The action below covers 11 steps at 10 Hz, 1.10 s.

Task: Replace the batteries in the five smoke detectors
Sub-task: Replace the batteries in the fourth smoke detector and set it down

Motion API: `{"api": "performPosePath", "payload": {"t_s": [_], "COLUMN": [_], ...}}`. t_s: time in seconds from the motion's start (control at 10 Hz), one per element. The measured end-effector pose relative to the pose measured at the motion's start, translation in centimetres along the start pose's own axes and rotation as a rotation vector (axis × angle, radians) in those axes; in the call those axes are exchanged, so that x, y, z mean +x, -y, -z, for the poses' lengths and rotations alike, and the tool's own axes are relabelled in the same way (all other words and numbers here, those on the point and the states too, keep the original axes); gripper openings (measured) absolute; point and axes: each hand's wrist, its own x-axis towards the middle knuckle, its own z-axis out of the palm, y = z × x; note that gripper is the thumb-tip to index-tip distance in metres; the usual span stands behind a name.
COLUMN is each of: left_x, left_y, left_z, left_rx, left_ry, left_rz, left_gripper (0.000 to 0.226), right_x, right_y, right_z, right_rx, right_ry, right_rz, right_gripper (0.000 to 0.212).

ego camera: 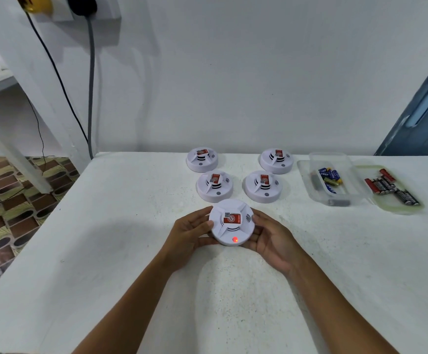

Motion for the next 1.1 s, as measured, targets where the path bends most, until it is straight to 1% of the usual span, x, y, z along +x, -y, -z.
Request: {"api": "performPosePath", "payload": {"t_s": [0.4,0.8,1.1], "left_x": [-0.01,-0.12,-0.05], "left_y": [0.07,0.11,0.04], "left_z": [-0.03,0.02,-0.04], "left_rx": [-0.007,-0.032,-0.015], "left_ry": [-0.006,-0.008,-0.021], "left_rz": [0.004,-0.008,0.006], "left_gripper": [0.031,0.035,0.033], "right_x": [-0.07,-0.12,-0.05], "right_y": [0.05,0.03,0.02], "right_z": [0.01,0.04,0.04], "right_rx": [0.026,0.023,0.026], "right_ry": [0.003,0.011,0.010], "right_rz": [0.000,0.003,0.002], "right_gripper": [0.044,0.045,0.044]}}
